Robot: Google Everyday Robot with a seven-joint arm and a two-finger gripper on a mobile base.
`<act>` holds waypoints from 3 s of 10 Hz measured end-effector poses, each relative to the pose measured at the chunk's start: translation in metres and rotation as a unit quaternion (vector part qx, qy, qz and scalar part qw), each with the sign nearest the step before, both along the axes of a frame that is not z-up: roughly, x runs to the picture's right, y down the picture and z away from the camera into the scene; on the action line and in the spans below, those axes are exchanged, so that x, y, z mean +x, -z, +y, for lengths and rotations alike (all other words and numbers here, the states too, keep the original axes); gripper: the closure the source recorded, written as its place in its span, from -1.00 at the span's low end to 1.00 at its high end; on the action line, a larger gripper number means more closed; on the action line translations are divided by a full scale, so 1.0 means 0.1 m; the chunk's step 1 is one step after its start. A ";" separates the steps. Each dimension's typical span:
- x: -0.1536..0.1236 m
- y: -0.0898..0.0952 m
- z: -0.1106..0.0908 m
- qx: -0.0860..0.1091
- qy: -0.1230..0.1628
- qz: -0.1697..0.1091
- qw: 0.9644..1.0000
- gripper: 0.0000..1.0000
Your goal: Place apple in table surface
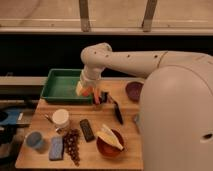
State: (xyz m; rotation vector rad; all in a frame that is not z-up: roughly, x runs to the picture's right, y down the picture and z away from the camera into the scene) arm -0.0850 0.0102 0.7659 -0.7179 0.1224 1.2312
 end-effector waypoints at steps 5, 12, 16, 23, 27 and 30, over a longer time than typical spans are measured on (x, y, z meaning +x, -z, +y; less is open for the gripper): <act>-0.14 0.02 0.21 -0.022 -0.011 -0.017 1.000 1.00; -0.23 -0.30 0.70 -0.078 -0.024 -0.030 0.996 1.00; -0.28 -0.38 0.82 -0.097 -0.020 -0.037 0.994 1.00; -0.40 -0.58 1.02 -0.126 -0.021 -0.038 0.991 1.00; -0.53 -0.91 1.32 -0.161 -0.034 -0.051 0.985 1.00; -0.53 -0.93 1.36 -0.171 -0.038 -0.051 0.983 0.92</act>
